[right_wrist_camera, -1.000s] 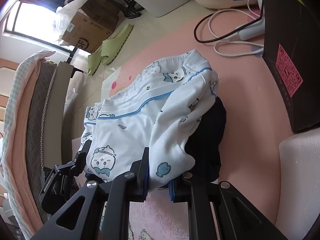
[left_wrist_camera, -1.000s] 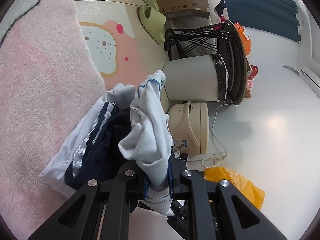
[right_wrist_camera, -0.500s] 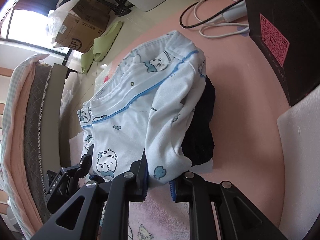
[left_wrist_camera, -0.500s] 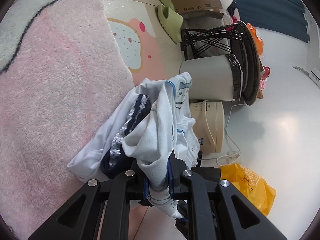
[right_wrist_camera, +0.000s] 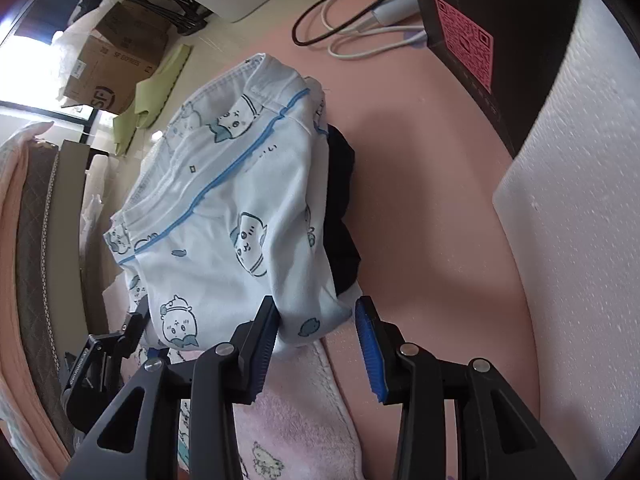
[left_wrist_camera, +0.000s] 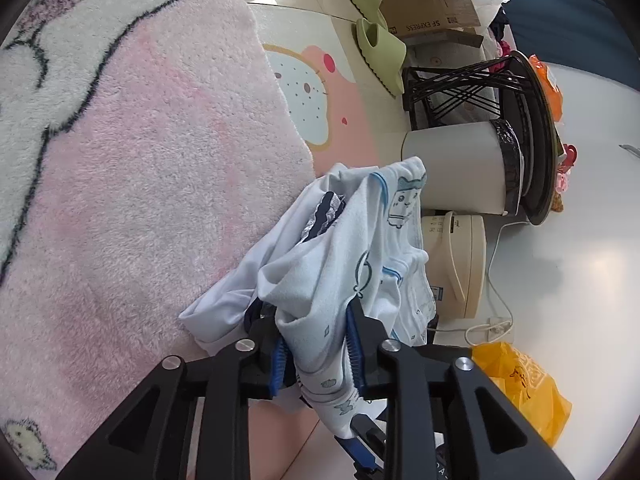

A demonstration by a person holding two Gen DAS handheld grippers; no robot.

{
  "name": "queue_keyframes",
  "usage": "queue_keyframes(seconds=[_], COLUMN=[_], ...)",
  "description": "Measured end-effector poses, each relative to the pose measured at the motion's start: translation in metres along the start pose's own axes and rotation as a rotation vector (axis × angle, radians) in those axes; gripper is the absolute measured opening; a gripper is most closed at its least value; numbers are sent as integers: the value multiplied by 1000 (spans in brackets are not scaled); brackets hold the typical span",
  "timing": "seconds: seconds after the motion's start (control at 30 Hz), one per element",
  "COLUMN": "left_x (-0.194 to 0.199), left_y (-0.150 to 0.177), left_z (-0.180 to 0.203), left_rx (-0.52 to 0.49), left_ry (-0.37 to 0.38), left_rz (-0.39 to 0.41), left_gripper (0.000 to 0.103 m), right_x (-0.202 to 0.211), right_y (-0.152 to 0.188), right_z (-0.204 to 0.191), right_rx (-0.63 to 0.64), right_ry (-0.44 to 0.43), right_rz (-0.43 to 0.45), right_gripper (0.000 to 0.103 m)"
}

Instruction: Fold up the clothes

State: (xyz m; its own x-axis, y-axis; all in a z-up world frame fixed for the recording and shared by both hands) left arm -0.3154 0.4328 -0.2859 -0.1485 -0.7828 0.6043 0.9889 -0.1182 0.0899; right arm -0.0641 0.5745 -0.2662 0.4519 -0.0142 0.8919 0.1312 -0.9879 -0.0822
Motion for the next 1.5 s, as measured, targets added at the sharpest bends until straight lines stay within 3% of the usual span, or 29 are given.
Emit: queue_keyframes(seconds=[0.07,0.13,0.17,0.43,0.57,0.8,0.87,0.97,1.07,1.37,1.5], left_x=[6,14,18,44,53,65,66,61,54,47,62], left_y=[-2,-3,-4,6,16,36,44,58,74,103,112], left_z=[-4,-8,-11,-20,-7,44,59,72,79,75,67], left_rx=[21,31,39,44,17,-147,-237,-390,-526,-615,-651], left_ry=[-29,-61,-64,-70,-45,-7,-61,-213,-303,-366,-442], left_rz=[22,49,54,80,75,56,64,57,54,58,95], left_gripper=[57,73,75,75,76,76,77,79,79,79,79], right_x=[0,-1,-1,1,4,33,42,54,64,65,65], right_y=[2,4,6,21,27,28,30,34,33,29,37], right_z=[3,6,8,4,-3,-31,-42,-51,-47,-35,-35], right_rx=[-15,-32,-40,-37,-24,64,119,214,272,273,303], right_ry=[12,34,38,56,53,36,55,107,157,195,226], right_rz=[-6,-21,-30,-61,-71,-38,-23,-5,23,52,63], right_gripper=[41,47,49,51,52,56,64,73,74,75,75])
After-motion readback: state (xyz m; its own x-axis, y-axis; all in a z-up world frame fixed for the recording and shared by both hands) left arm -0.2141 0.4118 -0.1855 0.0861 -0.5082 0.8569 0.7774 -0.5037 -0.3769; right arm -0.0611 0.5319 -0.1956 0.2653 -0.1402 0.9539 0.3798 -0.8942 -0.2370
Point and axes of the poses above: each gripper's, at about its wrist camera, not at the fingertips, and x roughly against the way its jaws point, z to its right, y to its underside, the point moved 4 cm from there along -x, roughly the way its jaws point, and after that the axes turned 4 degrees about x, right-handed, at the moved point
